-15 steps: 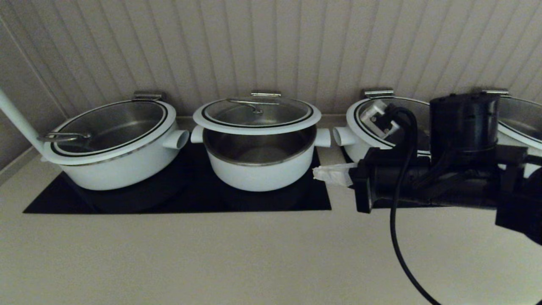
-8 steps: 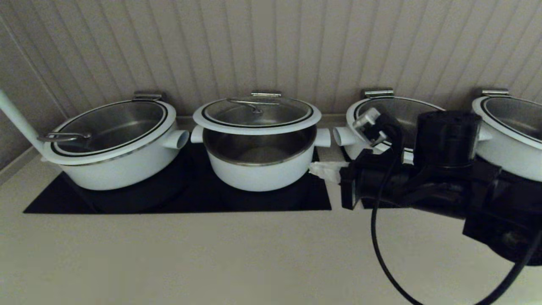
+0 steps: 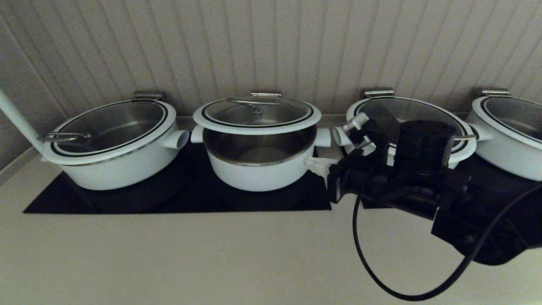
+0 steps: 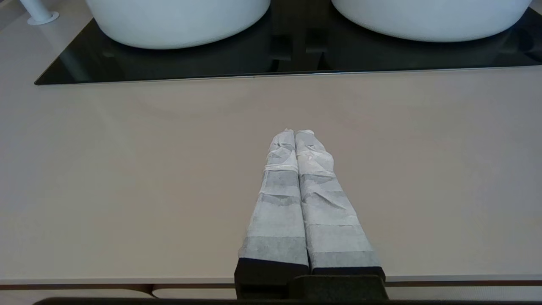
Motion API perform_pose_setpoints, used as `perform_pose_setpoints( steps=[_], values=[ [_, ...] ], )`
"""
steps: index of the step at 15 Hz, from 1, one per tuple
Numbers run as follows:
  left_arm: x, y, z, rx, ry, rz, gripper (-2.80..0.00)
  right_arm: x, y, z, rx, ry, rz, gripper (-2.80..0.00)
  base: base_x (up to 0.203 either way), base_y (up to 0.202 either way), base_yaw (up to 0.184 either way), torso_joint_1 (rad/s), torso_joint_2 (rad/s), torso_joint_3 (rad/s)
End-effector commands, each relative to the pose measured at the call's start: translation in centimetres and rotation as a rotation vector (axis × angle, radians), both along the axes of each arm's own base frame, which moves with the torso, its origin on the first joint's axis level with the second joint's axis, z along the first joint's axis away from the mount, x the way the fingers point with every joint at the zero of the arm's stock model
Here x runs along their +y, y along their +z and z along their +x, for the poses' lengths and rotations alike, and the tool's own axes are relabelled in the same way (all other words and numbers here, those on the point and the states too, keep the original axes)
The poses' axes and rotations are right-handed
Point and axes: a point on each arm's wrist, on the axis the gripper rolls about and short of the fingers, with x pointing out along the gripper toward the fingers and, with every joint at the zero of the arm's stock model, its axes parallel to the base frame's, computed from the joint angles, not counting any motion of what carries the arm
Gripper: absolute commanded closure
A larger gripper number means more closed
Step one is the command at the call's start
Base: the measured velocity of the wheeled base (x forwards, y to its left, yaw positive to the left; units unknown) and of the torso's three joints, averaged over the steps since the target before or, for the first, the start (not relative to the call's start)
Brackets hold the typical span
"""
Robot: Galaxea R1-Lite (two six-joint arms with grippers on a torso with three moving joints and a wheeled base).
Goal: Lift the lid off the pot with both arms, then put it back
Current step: Open the pot lid completely
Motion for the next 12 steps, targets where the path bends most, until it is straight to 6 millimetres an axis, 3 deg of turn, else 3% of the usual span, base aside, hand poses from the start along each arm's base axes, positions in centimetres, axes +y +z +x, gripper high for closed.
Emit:
perform_pose_setpoints(
  steps=[1, 12],
  values=[
    [0.0, 0.0, 0.0, -0.001, 0.001, 0.0, 0.0, 0.3, -0.8, 0.4, 0.013, 0.001, -0.011, 0.0, 0.0, 0.0, 0.0, 0.0, 0.0, 0.0],
    [0.0, 0.0, 0.0, -0.001, 0.001, 0.0, 0.0, 2.9, -2.3, 1.9, -0.189, 0.0, -0.025, 0.0, 0.0, 0.0, 0.0, 0.0, 0.0, 0.0]
  ],
)
